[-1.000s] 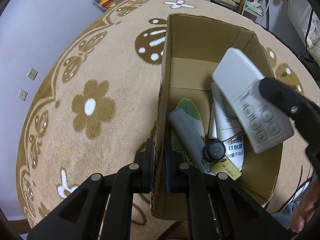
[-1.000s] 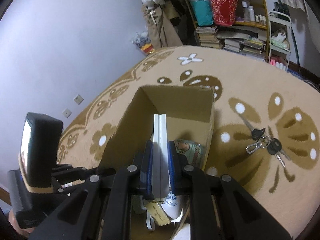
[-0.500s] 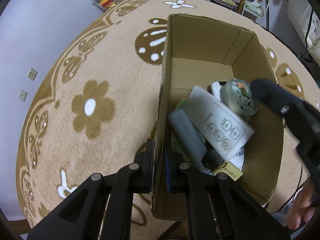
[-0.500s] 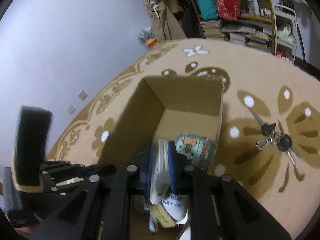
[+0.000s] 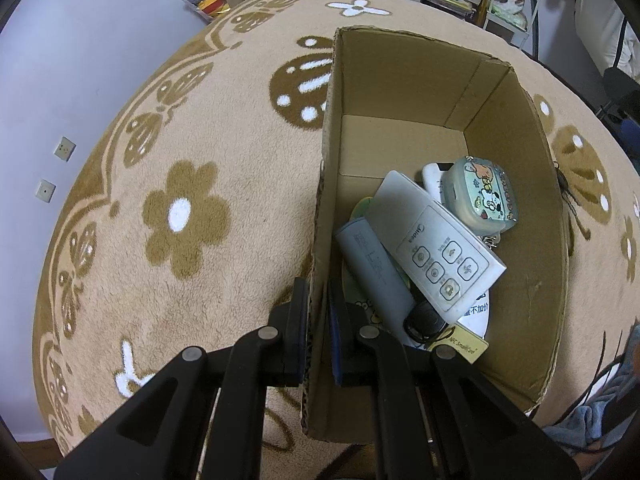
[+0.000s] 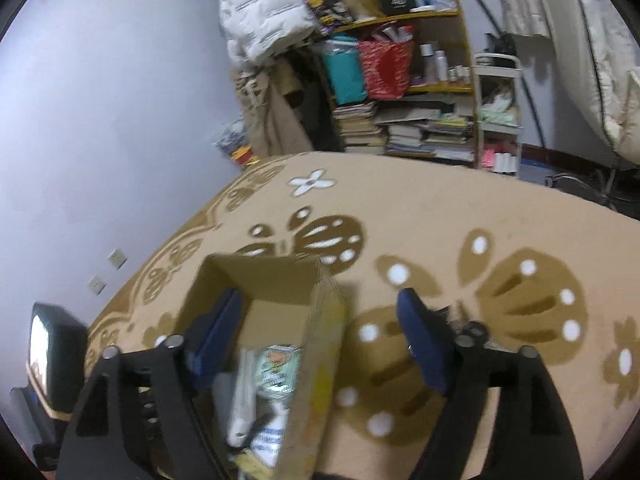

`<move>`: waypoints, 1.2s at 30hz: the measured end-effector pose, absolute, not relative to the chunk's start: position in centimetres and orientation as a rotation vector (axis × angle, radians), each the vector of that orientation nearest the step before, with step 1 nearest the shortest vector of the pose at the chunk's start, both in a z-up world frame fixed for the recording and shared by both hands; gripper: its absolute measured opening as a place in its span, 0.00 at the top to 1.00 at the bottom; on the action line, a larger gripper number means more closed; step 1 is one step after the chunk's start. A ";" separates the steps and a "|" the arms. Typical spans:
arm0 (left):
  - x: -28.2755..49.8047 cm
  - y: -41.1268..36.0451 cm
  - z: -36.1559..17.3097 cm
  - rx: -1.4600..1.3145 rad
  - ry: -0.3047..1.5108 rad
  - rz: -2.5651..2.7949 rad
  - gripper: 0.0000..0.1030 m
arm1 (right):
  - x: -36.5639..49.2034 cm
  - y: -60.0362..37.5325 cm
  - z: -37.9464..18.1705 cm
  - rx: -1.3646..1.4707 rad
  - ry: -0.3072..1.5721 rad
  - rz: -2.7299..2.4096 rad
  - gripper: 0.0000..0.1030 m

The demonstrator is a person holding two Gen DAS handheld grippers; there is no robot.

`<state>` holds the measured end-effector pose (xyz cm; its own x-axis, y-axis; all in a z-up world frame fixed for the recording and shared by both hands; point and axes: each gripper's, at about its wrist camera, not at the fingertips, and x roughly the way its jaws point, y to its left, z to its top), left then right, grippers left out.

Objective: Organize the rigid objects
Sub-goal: 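Move the right gripper back over the key ring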

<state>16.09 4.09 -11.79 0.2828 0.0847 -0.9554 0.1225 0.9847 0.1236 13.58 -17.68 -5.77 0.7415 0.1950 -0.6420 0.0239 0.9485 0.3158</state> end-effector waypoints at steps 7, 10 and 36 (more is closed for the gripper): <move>16.1 4.2 -11.7 0.191 1.285 -0.027 0.91 | 14.8 -20.7 -6.6 0.334 0.751 0.004 0.04; 16.1 4.4 -11.7 0.180 1.287 -0.027 0.92 | 15.8 -21.5 -7.6 0.353 0.803 -0.016 0.03; 16.2 4.3 -12.2 0.192 1.290 -0.022 0.92 | 19.7 -26.7 -15.3 0.334 0.982 -0.090 0.03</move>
